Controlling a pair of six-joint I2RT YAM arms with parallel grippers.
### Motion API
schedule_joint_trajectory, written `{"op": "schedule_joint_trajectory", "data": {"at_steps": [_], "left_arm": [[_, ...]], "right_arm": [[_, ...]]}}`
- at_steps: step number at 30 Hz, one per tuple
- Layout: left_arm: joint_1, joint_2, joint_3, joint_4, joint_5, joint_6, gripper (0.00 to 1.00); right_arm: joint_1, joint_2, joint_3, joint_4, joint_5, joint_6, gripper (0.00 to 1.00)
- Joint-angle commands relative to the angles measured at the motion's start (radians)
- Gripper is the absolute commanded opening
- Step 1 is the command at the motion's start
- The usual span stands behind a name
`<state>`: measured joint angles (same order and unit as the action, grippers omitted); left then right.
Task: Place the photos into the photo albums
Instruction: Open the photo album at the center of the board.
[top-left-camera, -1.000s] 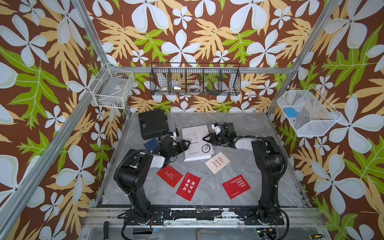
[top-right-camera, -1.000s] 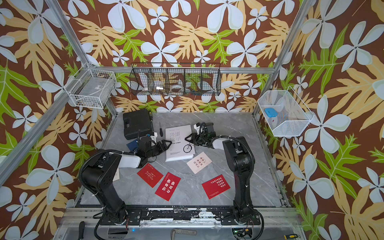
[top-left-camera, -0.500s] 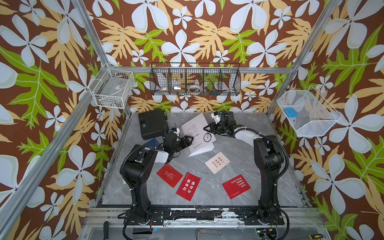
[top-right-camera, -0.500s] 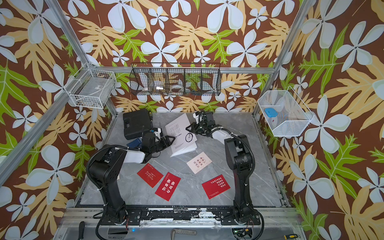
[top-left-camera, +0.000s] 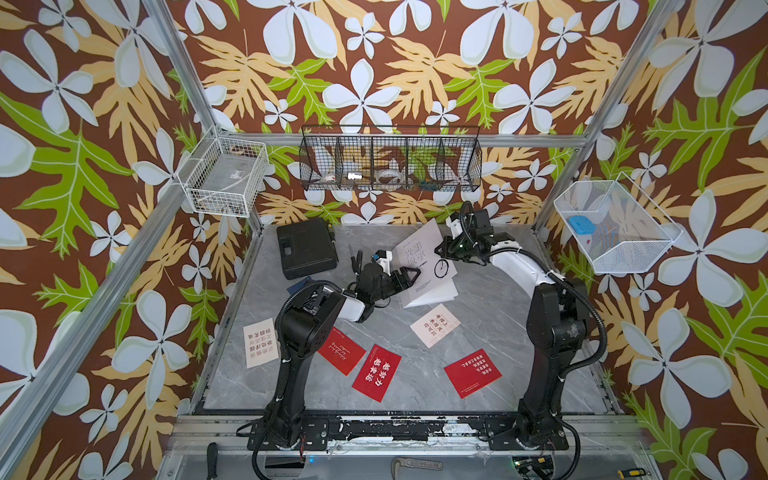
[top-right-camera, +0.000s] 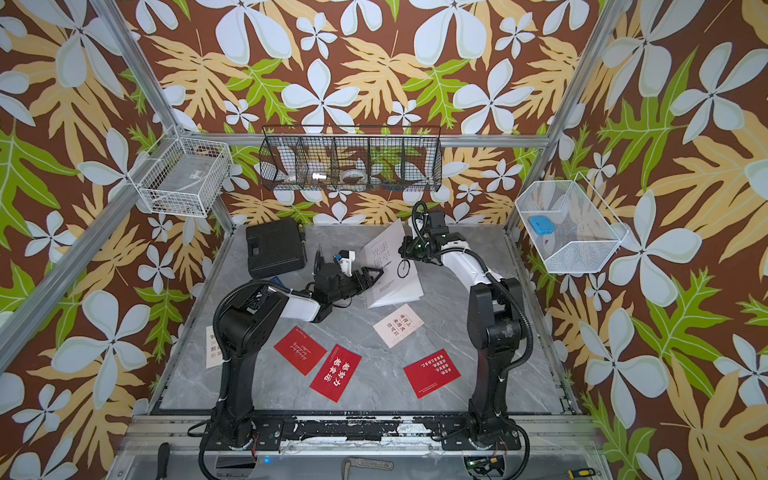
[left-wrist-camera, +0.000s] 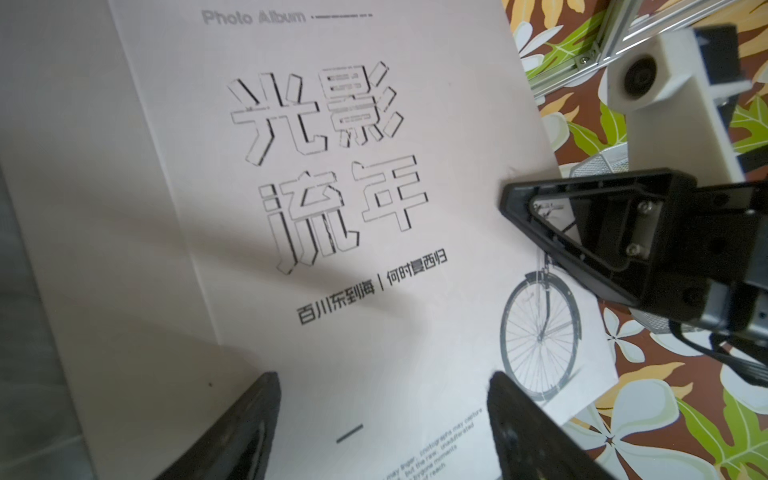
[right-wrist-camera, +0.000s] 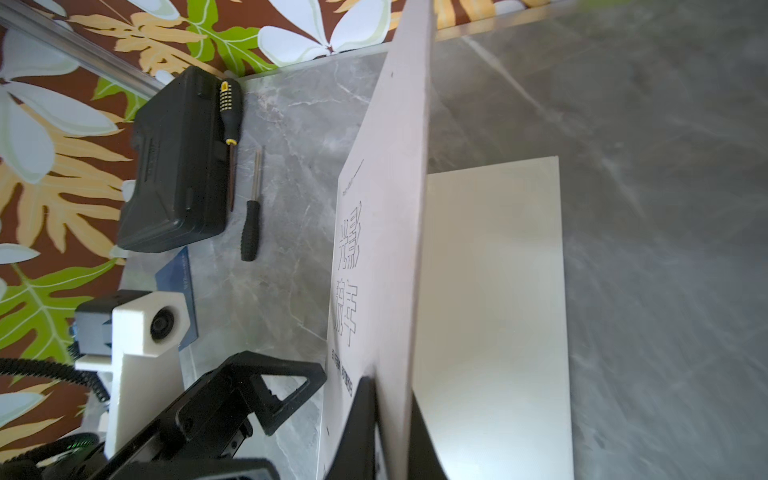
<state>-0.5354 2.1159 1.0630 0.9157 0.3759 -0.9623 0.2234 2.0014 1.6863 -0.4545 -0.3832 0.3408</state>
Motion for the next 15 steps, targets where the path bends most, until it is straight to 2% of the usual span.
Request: {"op": "schedule_joint_trajectory", "data": {"at_steps": [1, 6, 10, 12, 15], "left_arm": [[0.003, -0.044, -0.025, 0.026, -0.055, 0.013, 0.82], [0.021, -0.19, -0.076, -0.23, -0.187, 0.134, 0.81], [0.029, -0.376, -0.18, -0.455, -0.421, 0.198, 0.8], [0.04, -0.431, -0.2, -0.535, -0.465, 0.238, 0.81], [0.063, -0.44, -0.181, -0.608, -0.453, 0.271, 0.81]], "right_arm": [[0.021, 0.021, 0.059, -0.216, 0.295, -0.075, 0.0], [0.097, 0.038, 0.157, -0.294, 0.431, -0.046, 0.0], [0.186, 0.091, 0.293, -0.409, 0.596, -0.02, 0.0], [0.232, 0.137, 0.37, -0.476, 0.713, -0.005, 0.0], [0.259, 0.192, 0.423, -0.519, 0.752, 0.015, 0.0]]}}
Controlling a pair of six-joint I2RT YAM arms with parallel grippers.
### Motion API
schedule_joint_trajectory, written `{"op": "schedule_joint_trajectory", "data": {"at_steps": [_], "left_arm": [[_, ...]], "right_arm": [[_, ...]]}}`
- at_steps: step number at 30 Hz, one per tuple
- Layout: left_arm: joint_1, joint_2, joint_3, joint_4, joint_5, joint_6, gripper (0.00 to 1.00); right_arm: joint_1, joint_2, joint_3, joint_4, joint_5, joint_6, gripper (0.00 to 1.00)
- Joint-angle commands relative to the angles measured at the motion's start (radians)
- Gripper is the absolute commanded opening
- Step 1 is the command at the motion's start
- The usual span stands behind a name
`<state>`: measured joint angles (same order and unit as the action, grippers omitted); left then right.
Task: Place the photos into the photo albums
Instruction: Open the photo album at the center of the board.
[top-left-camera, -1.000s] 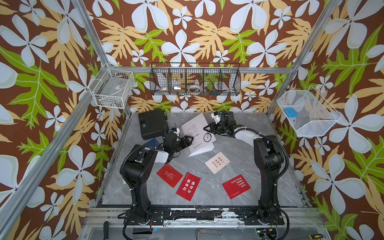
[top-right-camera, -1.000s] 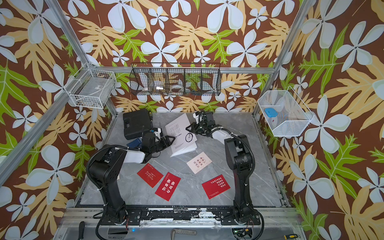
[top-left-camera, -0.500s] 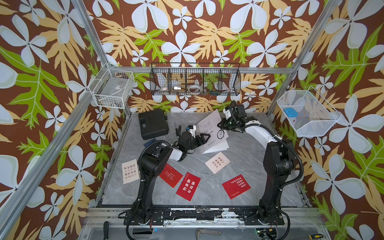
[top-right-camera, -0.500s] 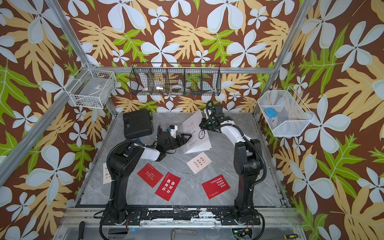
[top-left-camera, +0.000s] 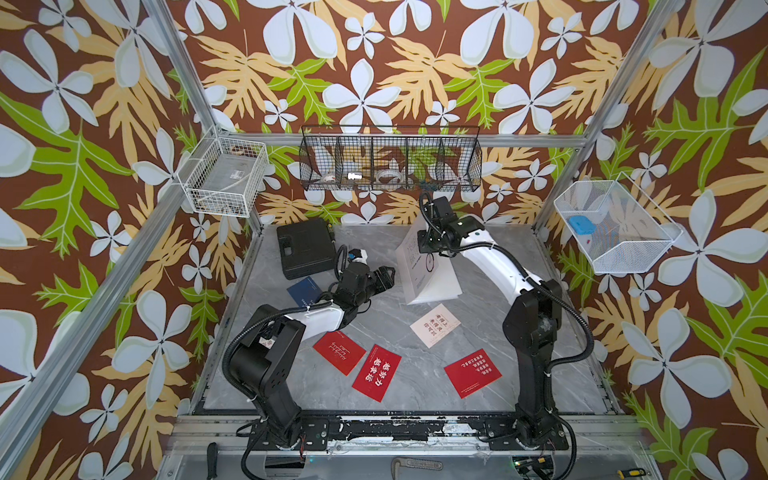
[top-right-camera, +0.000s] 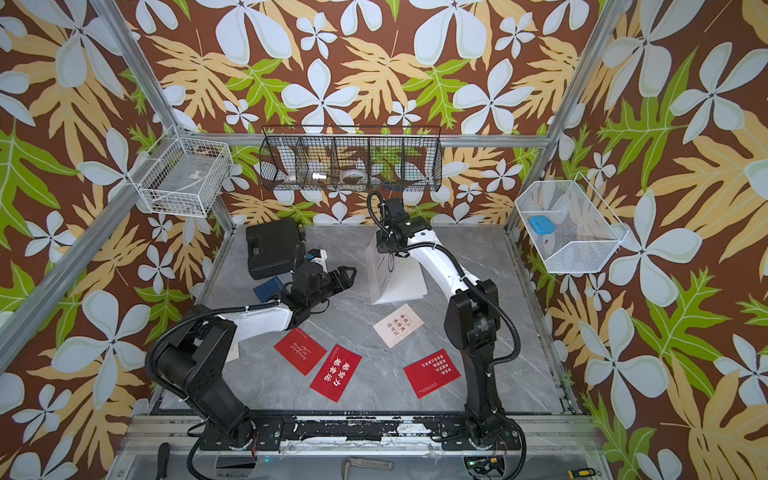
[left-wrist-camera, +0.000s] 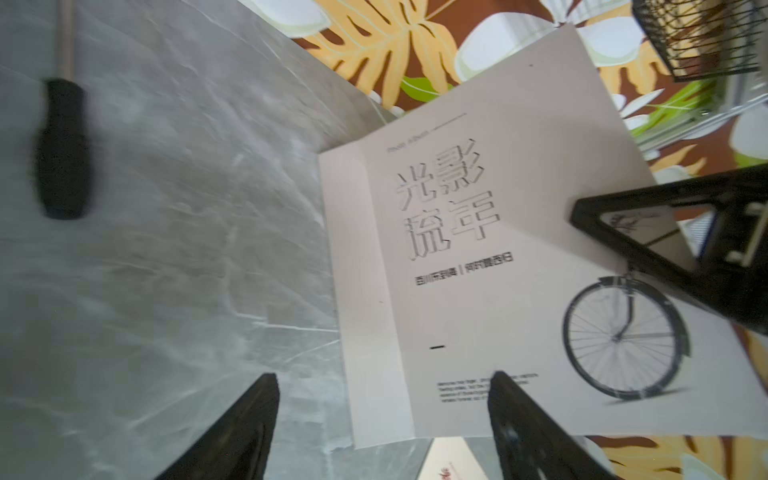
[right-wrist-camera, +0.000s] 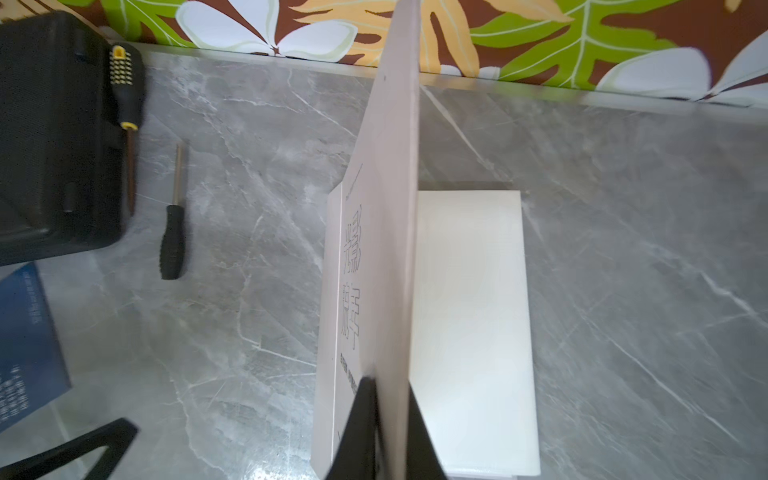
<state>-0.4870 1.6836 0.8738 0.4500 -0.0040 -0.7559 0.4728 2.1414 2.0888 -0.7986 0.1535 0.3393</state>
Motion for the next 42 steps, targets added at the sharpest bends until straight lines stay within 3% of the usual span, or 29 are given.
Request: {"op": "schedule_joint_trajectory", "data": {"at_steps": [1, 5, 8, 14, 21, 29, 42], "left_arm": [[0.02, -0.005, 0.014, -0.156, -0.07, 0.068, 0.81], [0.036, 0.019, 0.029, -0.181, -0.057, 0.053, 0.81], [0.037, 0.09, 0.091, -0.226, -0.019, 0.057, 0.79], [0.029, 0.218, 0.201, -0.191, 0.059, 0.047, 0.77], [0.002, 0.425, 0.43, -0.241, 0.156, 0.038, 0.75], [-0.01, 0.536, 0.46, -0.041, 0.381, -0.051, 0.71], [-0.044, 0.636, 0.474, 0.367, 0.568, -0.321, 0.61]], "right_arm": [[0.015, 0.068, 0.04, -0.193, 0.218, 0.025, 0.0], [0.046, 0.1, 0.097, -0.233, 0.227, 0.034, 0.0], [0.057, 0.098, 0.111, -0.223, 0.183, 0.04, 0.0], [0.073, 0.149, 0.212, -0.297, 0.208, 0.025, 0.0], [0.076, 0.155, 0.238, -0.238, 0.016, 0.055, 0.0], [0.075, 0.175, 0.314, -0.262, -0.068, 0.038, 0.0], [0.038, 0.109, 0.239, -0.326, 0.03, -0.005, 0.0]]}}
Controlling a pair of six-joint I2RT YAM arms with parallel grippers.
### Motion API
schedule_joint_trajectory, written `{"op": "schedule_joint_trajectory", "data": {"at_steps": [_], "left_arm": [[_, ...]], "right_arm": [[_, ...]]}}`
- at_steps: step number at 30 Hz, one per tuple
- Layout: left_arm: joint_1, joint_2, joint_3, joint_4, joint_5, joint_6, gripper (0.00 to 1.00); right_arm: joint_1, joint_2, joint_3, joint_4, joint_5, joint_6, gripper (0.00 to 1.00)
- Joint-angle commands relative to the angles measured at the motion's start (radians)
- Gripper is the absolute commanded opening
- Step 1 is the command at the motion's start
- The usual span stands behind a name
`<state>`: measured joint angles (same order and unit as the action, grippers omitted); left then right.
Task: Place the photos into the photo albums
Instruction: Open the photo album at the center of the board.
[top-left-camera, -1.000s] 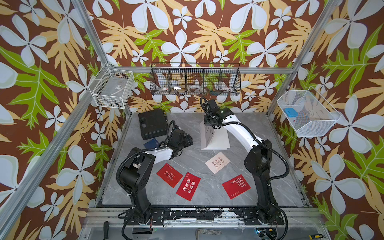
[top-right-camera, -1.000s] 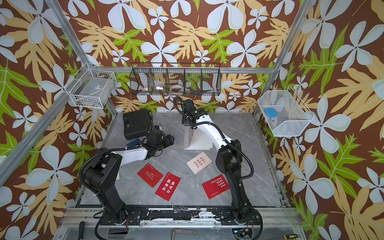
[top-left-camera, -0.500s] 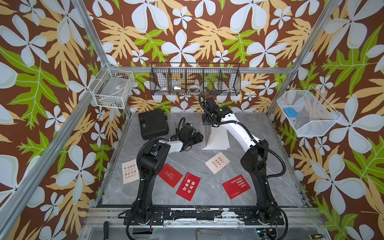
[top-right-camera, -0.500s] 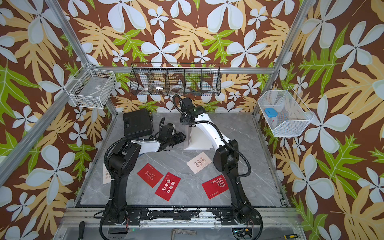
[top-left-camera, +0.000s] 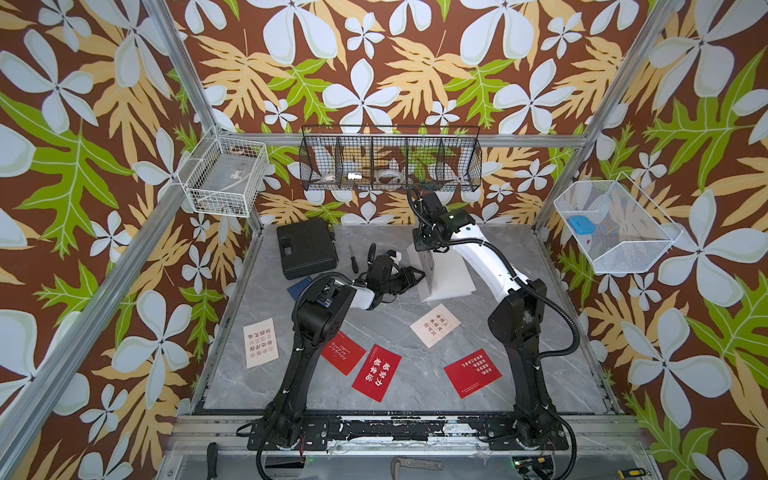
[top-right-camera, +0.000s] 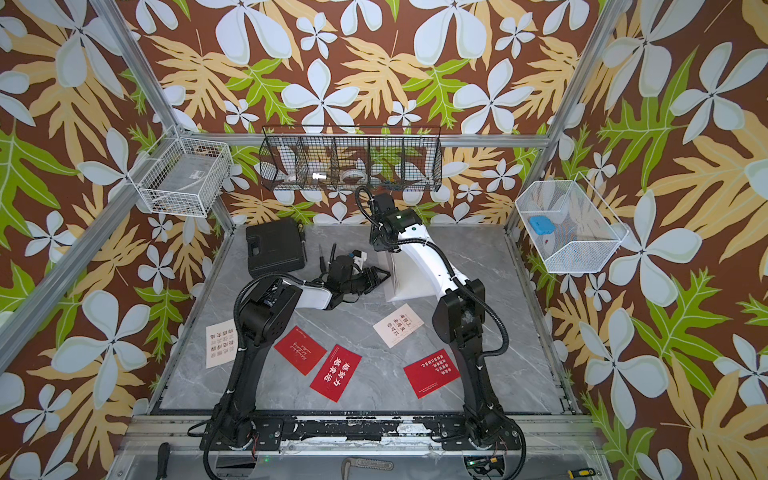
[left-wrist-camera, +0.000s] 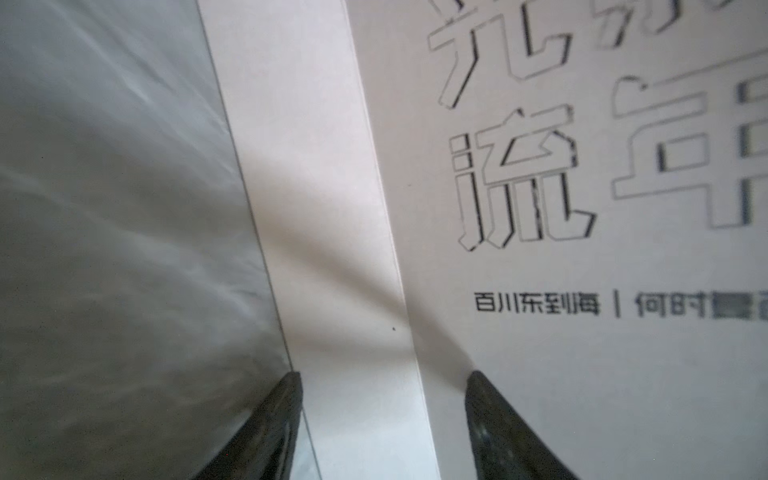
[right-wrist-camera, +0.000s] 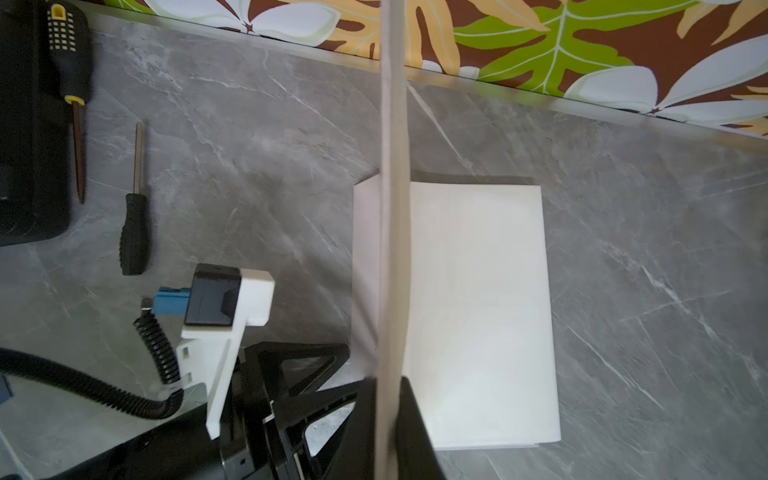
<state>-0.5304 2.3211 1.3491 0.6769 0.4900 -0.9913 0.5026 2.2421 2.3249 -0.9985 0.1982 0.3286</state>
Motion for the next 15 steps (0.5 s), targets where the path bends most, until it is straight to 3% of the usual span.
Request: {"op": "schedule_joint_trajectory", "data": {"at_steps": [1, 8, 11, 15], "left_arm": [[0.005, -0.023, -0.027, 0.135, 0.059, -0.071, 0.61], [0.107, -0.332, -0.29, -0.17, -0.226, 0.129, 0.61], [0.149, -0.426, -0.335, -0.242, -0.275, 0.182, 0.63], [0.185, -0.495, -0.32, -0.349, -0.306, 0.26, 0.64]], "right_arm": [[0.015, 0.015, 0.015, -0.139, 0.012, 0.005, 0.0], [0.058, 0.066, 0.029, -0.17, 0.141, 0.051, 0.0], [0.081, 0.079, 0.041, -0.16, 0.155, 0.067, 0.0], [0.107, 0.086, 0.05, -0.123, 0.093, 0.084, 0.07]]}}
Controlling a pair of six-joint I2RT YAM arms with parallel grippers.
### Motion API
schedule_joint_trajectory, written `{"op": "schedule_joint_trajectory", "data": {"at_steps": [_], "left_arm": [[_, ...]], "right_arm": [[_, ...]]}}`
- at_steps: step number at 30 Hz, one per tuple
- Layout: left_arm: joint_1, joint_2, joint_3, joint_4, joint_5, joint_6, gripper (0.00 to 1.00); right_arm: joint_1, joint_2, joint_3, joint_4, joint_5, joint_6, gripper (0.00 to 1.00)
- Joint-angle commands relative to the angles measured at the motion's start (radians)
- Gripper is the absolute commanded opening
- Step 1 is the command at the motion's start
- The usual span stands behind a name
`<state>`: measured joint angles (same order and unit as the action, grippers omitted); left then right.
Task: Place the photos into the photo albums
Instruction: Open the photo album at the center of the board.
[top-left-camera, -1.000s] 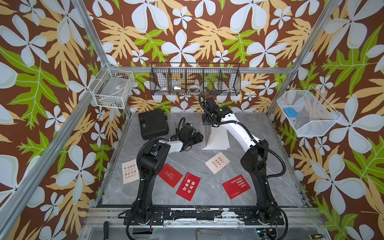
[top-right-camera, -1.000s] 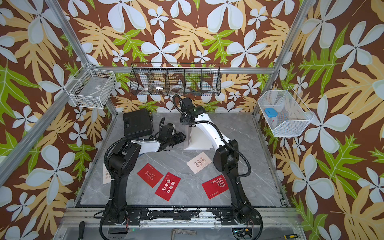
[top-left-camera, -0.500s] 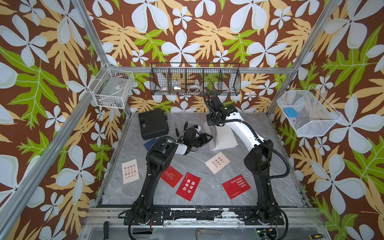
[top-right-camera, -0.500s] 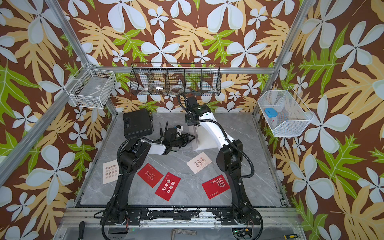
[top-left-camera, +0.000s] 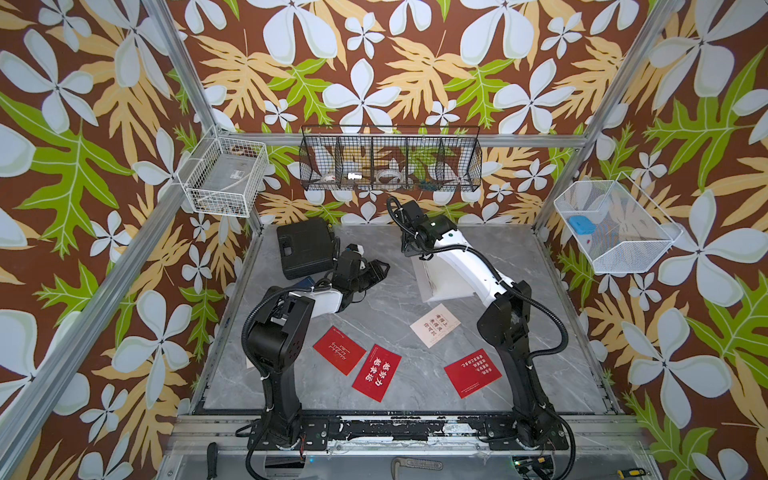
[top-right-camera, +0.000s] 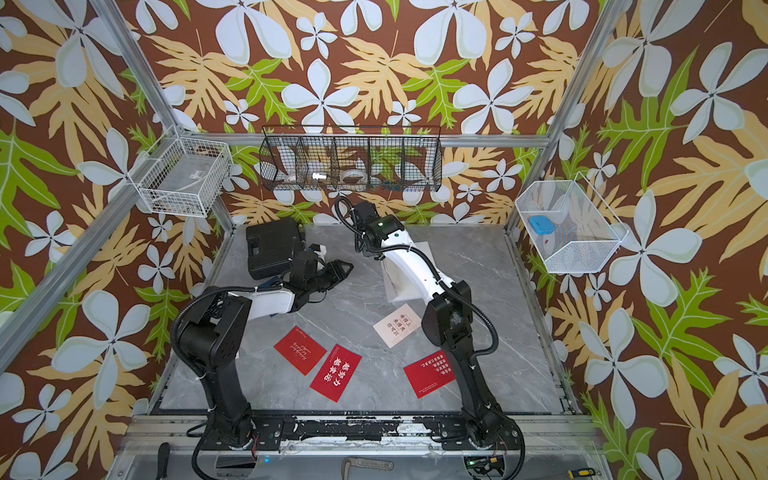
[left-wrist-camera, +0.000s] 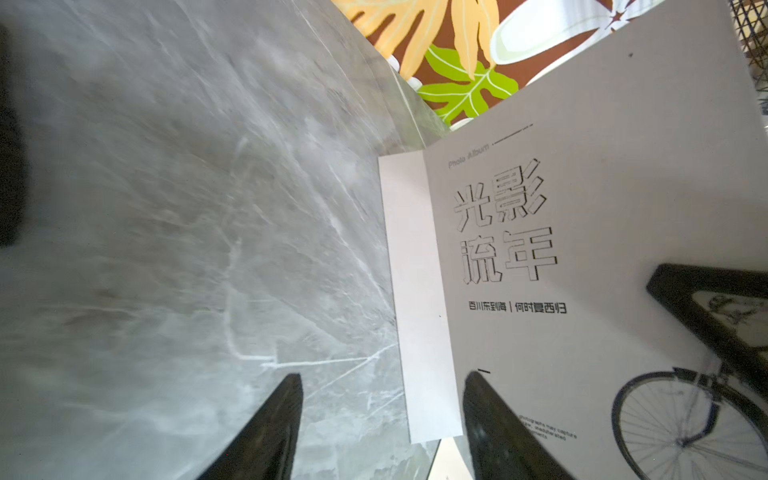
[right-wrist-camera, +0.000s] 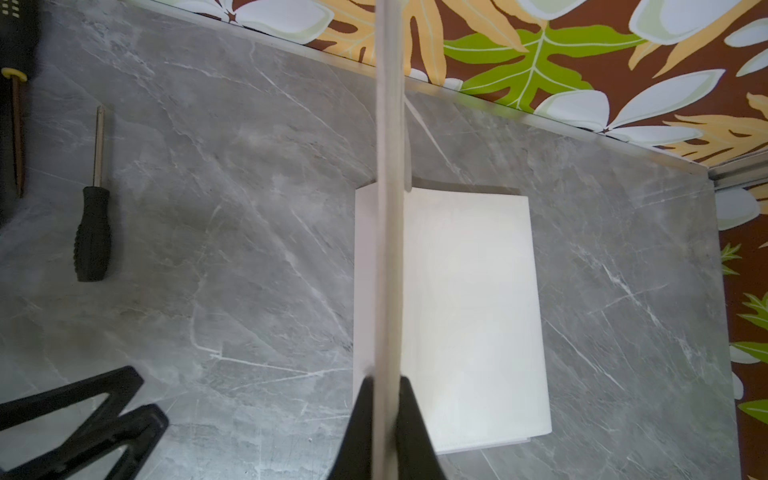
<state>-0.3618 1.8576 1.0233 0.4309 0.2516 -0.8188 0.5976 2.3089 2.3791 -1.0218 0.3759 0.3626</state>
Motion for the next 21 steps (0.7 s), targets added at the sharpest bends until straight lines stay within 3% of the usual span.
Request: {"op": "schedule_joint_trajectory", "data": {"at_steps": [1, 2, 7, 11, 15, 19, 21], "left_arm": [[0.023, -0.048, 0.005, -0.115, -0.074, 0.1, 0.64], [0.034, -0.065, 0.008, -0.131, -0.08, 0.115, 0.64], [0.104, -0.166, 0.012, -0.239, -0.161, 0.194, 0.67], [0.155, -0.285, 0.007, -0.33, -0.25, 0.285, 0.71], [0.157, -0.353, 0.039, -0.414, -0.299, 0.353, 0.72], [0.156, -0.413, 0.032, -0.418, -0.317, 0.348, 0.73], [0.156, -0.429, 0.036, -0.429, -0.318, 0.347, 0.73]], "right_arm": [[0.019, 0.02, -0.004, -0.091, -0.104, 0.052, 0.07], [0.026, 0.021, -0.003, -0.082, -0.124, 0.059, 0.08], [0.057, 0.052, -0.03, 0.005, -0.302, 0.079, 0.43], [0.085, 0.081, 0.009, 0.05, -0.425, 0.093, 0.61], [0.091, 0.056, -0.005, 0.142, -0.535, 0.095, 0.68], [0.091, 0.044, 0.009, 0.212, -0.698, 0.103, 0.71], [0.103, 0.045, 0.024, 0.212, -0.741, 0.093, 0.77]]}}
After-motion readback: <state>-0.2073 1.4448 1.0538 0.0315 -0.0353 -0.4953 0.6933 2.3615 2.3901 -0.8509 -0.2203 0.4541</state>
